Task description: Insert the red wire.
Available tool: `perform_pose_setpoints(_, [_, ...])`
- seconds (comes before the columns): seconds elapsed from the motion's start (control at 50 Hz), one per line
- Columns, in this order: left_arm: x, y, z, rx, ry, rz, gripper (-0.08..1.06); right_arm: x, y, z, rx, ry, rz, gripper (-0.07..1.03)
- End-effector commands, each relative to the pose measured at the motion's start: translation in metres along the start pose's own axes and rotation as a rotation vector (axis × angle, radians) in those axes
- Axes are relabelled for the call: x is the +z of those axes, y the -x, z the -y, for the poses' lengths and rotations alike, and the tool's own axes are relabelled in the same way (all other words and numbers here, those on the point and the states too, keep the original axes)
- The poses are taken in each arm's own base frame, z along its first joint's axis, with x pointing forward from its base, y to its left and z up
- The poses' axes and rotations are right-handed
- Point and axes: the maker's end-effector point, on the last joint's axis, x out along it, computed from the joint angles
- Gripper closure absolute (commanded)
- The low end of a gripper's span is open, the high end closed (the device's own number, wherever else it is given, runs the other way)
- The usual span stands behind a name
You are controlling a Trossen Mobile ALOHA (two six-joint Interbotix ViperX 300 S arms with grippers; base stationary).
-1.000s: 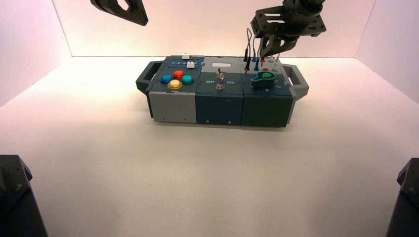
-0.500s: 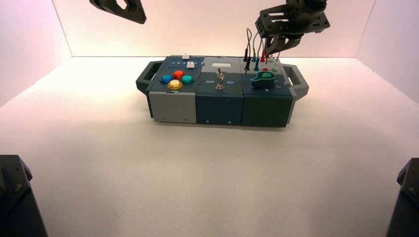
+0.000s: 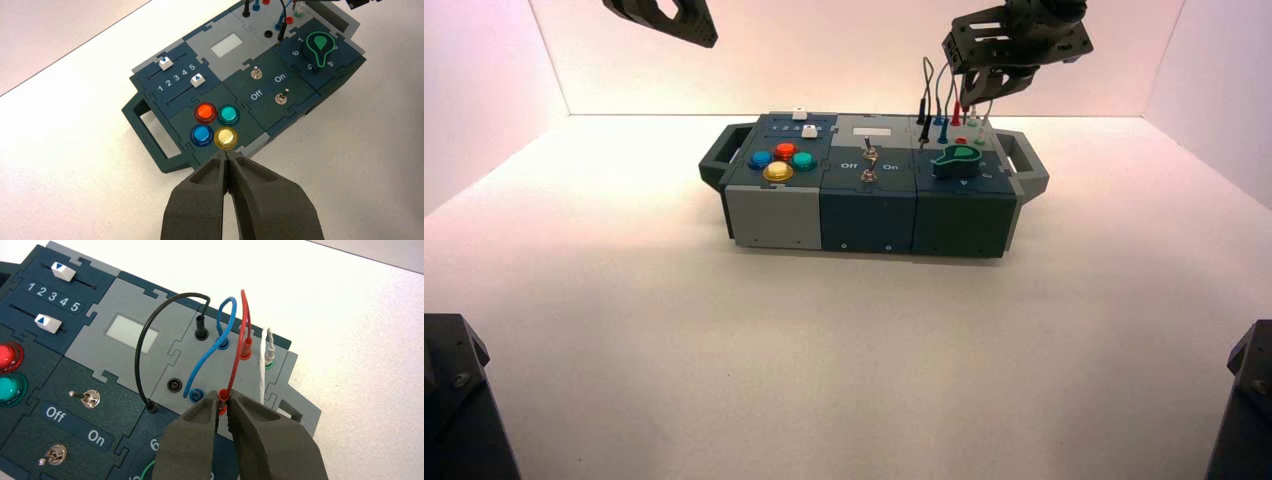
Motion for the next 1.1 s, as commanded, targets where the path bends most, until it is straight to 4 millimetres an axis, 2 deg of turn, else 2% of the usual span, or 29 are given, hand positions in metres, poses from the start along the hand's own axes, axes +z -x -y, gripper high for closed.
perform_pose_setpoints(0.02, [0.008,0.004,-0.003,0.012,-0.003,0.030,1.01,0.013,0.003,0.003,-0.005,-0.003,0.037,0.98])
perform_pose_setpoints(0.54, [0.009,0.007,-0.003,0.015,-0.005,0.039,1.01,0.005,-0.010,0.003,-0.006,-0.003,0.023,0.98])
perform_pose_setpoints(1.1, [0.009,0.007,-0.003,0.014,-0.006,0.042,1.01,0.000,-0.015,0.003,-0.007,-0.003,0.009,0.98])
